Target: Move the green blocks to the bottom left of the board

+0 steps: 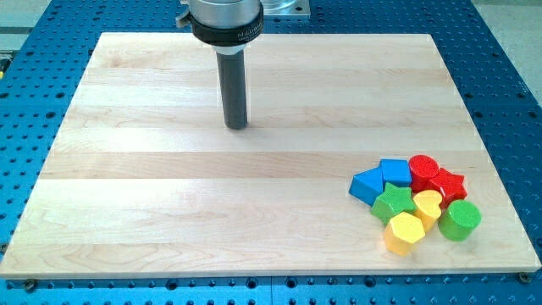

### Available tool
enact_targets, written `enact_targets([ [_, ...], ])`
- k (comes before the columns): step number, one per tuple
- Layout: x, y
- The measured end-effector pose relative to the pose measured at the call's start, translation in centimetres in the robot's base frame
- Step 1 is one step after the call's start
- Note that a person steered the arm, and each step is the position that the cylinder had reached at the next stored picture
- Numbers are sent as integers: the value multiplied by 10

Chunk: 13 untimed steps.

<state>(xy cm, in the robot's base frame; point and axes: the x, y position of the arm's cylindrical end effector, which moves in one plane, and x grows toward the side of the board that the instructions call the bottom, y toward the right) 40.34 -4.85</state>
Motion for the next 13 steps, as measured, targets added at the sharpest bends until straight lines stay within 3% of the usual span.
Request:
enact_targets([
  [3,2,2],
  [4,-16,63],
  [6,1,224],
  [8,53,374],
  [9,99,392],
  [11,160,360],
  [13,189,310],
])
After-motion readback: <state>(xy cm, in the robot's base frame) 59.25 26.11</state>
